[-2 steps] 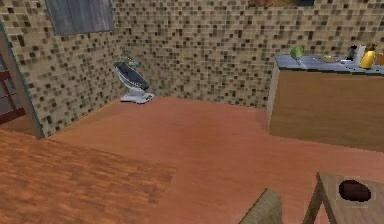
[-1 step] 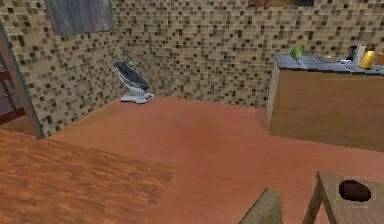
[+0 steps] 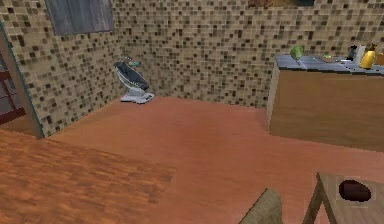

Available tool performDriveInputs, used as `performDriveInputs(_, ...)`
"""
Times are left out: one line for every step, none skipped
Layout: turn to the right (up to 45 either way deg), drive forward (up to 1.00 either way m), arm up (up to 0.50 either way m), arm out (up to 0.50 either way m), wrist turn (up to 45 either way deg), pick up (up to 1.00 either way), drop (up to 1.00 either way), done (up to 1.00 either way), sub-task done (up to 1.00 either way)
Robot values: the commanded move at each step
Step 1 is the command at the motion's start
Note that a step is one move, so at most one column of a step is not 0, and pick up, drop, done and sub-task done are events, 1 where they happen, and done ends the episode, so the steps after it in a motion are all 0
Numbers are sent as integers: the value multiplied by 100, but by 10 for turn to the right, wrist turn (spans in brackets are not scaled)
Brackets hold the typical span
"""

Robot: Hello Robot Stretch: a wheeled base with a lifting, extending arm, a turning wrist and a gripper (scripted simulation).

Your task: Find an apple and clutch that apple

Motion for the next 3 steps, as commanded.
performDriveInputs(0, 0, 0, 0, 0, 100, 0, 0, 0)
performDriveInputs(0, 0, 10, 0, 0, 0, 0, 0, 0)
performDriveInputs(0, 0, 0, 0, 0, 0, 0, 100, 0)
